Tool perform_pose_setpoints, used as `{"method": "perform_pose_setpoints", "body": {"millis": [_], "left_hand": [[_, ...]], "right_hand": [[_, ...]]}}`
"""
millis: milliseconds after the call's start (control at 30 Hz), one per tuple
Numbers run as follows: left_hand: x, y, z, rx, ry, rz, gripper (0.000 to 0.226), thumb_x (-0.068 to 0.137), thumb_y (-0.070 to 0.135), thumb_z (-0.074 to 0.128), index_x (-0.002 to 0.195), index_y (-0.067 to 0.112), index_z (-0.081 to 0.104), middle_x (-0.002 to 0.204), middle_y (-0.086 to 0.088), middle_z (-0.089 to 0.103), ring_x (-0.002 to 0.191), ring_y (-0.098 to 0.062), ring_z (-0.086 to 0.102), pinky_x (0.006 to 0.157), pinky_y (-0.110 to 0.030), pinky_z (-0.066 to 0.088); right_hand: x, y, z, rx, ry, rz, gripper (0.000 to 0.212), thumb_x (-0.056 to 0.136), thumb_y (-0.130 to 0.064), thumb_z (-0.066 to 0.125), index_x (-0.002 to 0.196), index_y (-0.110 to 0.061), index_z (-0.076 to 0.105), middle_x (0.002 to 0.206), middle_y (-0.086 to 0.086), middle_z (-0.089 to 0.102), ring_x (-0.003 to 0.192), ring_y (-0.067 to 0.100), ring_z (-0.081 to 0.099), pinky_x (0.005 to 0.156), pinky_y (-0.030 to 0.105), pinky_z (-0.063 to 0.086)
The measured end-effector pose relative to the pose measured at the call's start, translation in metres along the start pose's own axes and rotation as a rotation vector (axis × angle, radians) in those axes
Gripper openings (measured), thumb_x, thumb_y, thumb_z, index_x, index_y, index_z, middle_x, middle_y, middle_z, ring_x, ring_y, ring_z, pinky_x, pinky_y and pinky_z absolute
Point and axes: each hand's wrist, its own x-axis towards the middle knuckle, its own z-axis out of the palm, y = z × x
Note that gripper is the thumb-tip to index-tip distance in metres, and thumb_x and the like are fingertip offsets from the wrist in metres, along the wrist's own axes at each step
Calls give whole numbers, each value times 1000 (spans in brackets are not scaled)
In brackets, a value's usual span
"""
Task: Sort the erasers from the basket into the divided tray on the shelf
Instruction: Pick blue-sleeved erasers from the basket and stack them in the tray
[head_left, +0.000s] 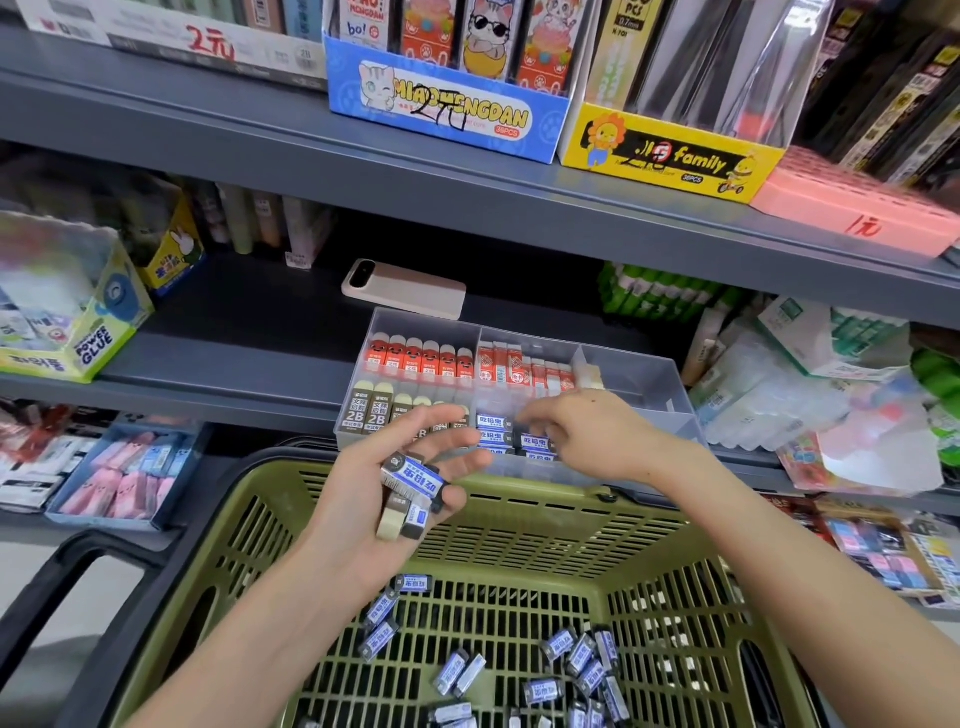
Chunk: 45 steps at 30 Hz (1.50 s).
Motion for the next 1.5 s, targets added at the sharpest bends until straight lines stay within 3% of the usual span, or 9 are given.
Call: {"method": "perform_pose_setpoints", "body": {"millis": [133, 233, 467, 733, 867, 1033, 1233, 1367, 1500], "left_hand": [[2, -1, 5, -22, 84, 15, 27, 71, 22, 62, 84, 0, 70, 74, -16, 66, 60, -24, 66, 39, -21, 45], [4, -2, 9, -51, 179, 37, 23, 71, 21, 62, 79, 0, 65, 62, -12, 57, 47, -20, 57, 40, -21, 46], [5, -3, 18, -40, 291, 60, 35, 93, 30, 53, 74, 1, 62, 57, -13, 62, 43, -22, 59, 41, -26, 51], [8, -15, 31, 132, 205, 35, 35, 94, 37, 52, 73, 15, 69, 56, -1, 49, 39, -10, 39, 31, -17, 28], [8, -11, 25, 179, 179, 13, 35, 94, 35, 51, 77, 6, 60, 50, -2, 44, 38, -10, 39, 30, -17, 26], [5, 6, 3, 166, 166, 34, 30, 91, 29, 52, 77, 3, 59, 54, -3, 44, 40, -11, 40, 30, -16, 28], [2, 10, -9, 176, 107, 63, 29, 77, 33, 58, 73, 5, 63, 56, -4, 45, 41, -11, 41, 30, -16, 29], [2, 10, -14, 168, 87, 62, 29, 77, 32, 57, 70, 4, 64, 57, -6, 46, 42, -13, 42, 30, -15, 29], [2, 11, -18, 174, 75, 65, 30, 77, 31, 57, 73, 3, 64, 58, -7, 46, 44, -13, 43, 29, -18, 29]], "right_hand": [[-16, -18, -7, 101, 331, -11, 27, 95, -35, 48, 114, -26, 65, 108, -7, 67, 109, 16, 52, 85, 27, 41], [-40, -55, -16, 398, 613, -170, 37, 82, -55, 53, 90, -25, 73, 88, -14, 68, 87, 8, 53, 78, 20, 37], [-51, -85, -14, 301, 440, -231, 19, 77, -42, 69, 85, -24, 70, 97, -11, 54, 96, 10, 42, 89, 28, 32], [-52, -84, -27, 1088, 381, -142, 9, 84, -17, 65, 92, -21, 61, 87, 1, 66, 79, 10, 60, 71, 11, 45], [-47, -55, -38, 1363, 451, -131, 11, 85, -6, 63, 95, -5, 59, 81, 7, 70, 71, 14, 66, 68, 21, 52], [-22, -2, -26, 773, 399, 190, 32, 76, -16, 76, 95, -11, 51, 71, 6, 66, 67, 17, 61, 69, 31, 49], [4, 5, 8, -126, 397, 95, 26, 77, -41, 70, 92, -22, 62, 86, -4, 67, 87, 21, 60, 61, 27, 37], [12, 0, 18, -304, 465, 24, 23, 70, -40, 75, 79, -22, 62, 78, -7, 65, 72, 20, 59, 54, 23, 25], [17, 2, 18, -356, 427, -20, 21, 65, -40, 79, 76, -25, 66, 58, -3, 64, 58, 19, 62, 65, 29, 43]]}}
